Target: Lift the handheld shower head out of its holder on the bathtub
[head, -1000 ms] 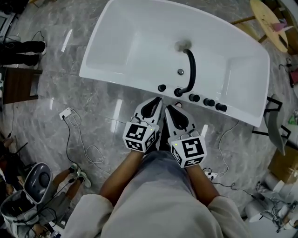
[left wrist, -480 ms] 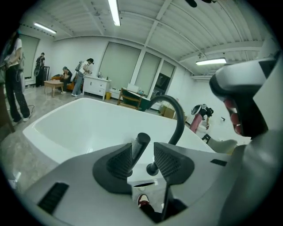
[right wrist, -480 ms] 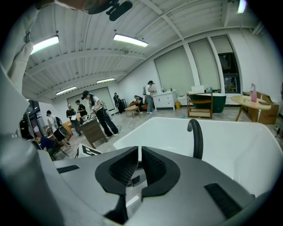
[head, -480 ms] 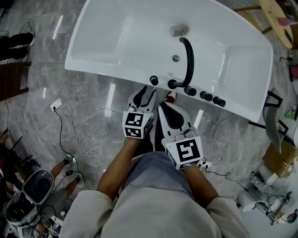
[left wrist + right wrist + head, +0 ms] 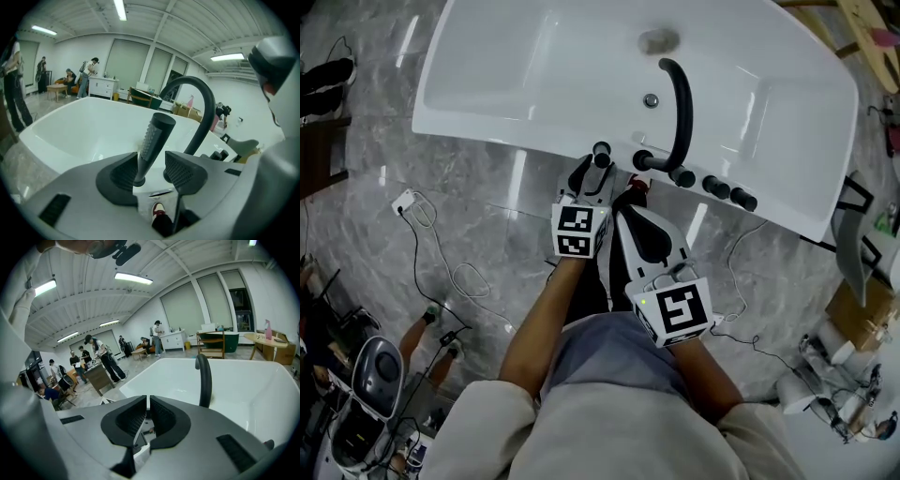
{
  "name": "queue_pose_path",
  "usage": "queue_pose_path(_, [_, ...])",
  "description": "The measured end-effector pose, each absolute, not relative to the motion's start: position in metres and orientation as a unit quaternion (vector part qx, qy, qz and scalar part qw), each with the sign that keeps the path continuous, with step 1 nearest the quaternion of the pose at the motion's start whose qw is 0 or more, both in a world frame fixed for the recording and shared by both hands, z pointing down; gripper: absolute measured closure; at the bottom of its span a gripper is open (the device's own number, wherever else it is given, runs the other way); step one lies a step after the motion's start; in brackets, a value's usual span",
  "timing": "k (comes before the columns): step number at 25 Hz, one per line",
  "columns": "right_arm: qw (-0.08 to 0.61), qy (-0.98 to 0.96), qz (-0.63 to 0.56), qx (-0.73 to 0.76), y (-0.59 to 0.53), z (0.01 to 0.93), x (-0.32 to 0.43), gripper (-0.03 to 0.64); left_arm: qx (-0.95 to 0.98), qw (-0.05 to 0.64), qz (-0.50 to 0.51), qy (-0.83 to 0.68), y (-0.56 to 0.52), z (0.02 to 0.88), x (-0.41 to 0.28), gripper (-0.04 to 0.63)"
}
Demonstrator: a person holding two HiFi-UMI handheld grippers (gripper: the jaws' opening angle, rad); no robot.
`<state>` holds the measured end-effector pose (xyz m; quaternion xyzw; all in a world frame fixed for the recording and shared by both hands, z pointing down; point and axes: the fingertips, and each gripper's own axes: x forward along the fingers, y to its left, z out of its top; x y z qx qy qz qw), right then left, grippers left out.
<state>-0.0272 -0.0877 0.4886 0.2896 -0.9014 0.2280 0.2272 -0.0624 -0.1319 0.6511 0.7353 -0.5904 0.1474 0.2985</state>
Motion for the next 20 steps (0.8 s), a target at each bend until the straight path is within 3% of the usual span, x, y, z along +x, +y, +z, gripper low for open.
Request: queue_pose_path(20, [0.25, -0.881, 0.265, 0.301, -0.091, 0.52, -0.009, 0.597, 0.709, 0.303, 0.191, -0.607, -0.147, 0.701, -0.063, 0.446])
